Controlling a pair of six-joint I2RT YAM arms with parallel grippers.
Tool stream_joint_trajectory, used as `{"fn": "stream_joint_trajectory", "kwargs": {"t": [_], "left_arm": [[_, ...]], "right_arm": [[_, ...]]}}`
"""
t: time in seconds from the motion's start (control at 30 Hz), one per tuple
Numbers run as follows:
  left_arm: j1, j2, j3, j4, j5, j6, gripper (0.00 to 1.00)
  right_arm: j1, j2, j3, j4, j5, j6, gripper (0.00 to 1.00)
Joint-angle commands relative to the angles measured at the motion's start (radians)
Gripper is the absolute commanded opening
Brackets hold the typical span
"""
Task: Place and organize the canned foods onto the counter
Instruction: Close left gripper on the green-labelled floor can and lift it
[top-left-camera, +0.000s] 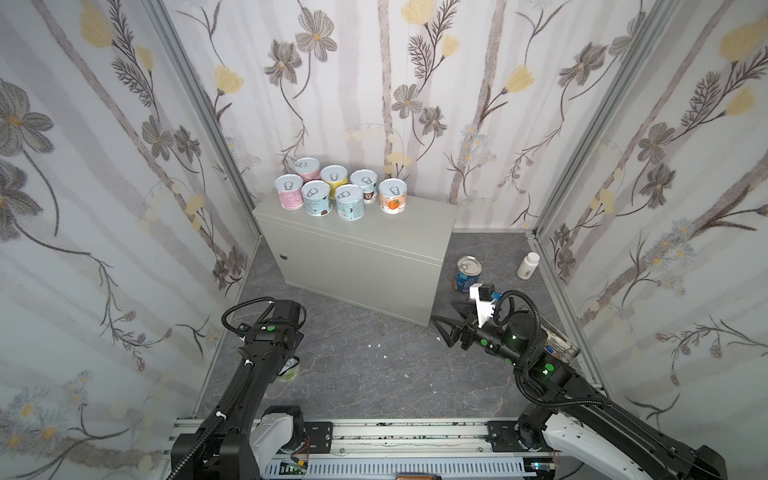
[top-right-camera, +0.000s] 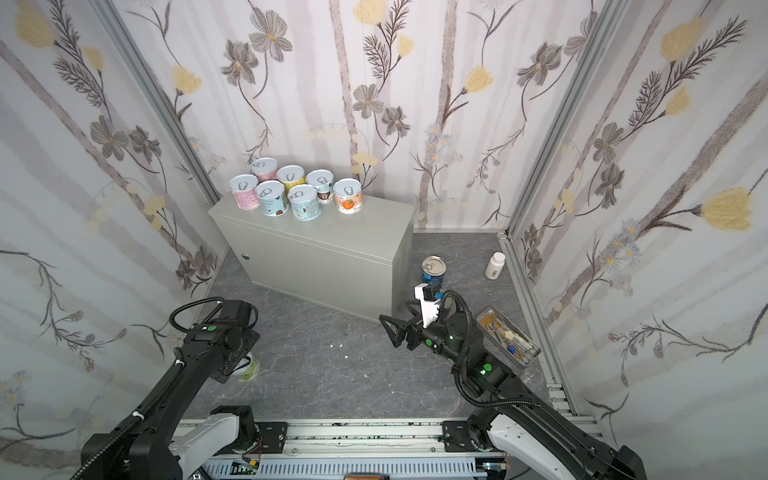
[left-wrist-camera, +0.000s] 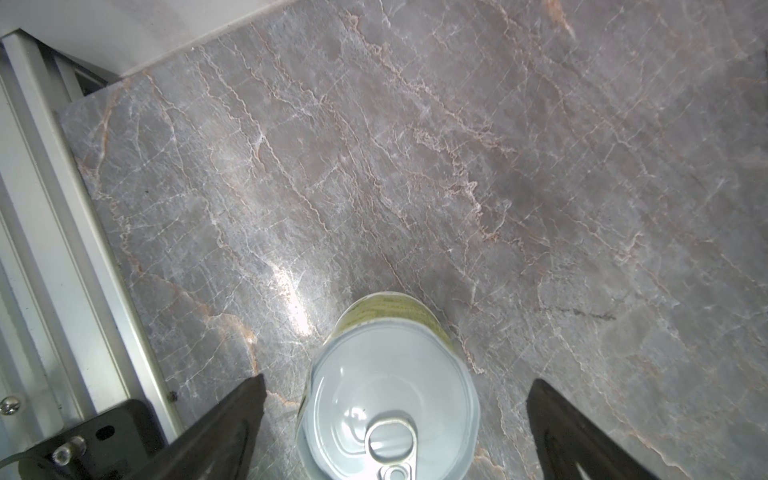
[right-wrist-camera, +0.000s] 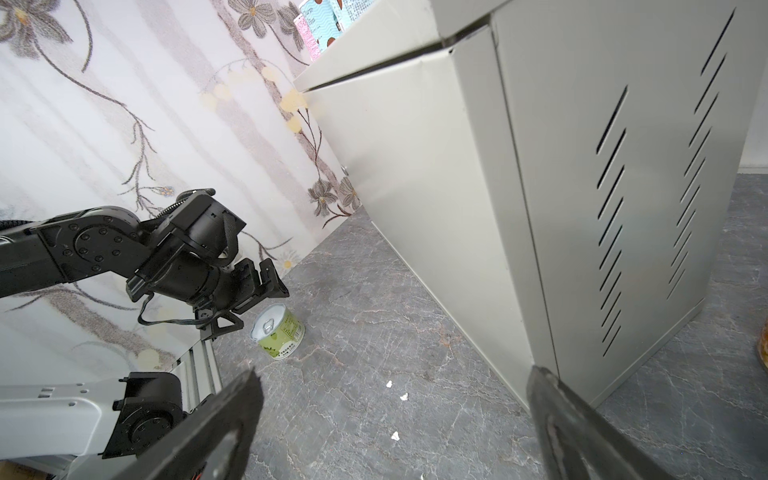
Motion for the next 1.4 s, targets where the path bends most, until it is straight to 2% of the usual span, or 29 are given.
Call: {"fn": "stream_joint_trajectory", "kwargs": {"t": [0.0,0.43,0.93,1.37], "left_arm": [[-0.004,0.008,-0.009,0.005,-0.044,-0.049,1.00],[-0.043,0.062,-0.110,0.125,0.006,-0.066,0.99],[-0.050,0.150,-0.127,0.229,0.023,-0.024,0.84],[-0.150,0.215,-0.081,0.262,-0.004,0.046,0.59]], "right_arm": [[0.000,0.008,-0.002,0.050,-0.002,0.007,1.00],[-0.004,0.022,-0.002,0.047,0.014,0.000,1.00],[-0.016,0.024,-0.003,0.041,0.019,-0.002,1.00],[-0.029,0.032,-0.004,0.036,0.026,-0.005,1.00]]}}
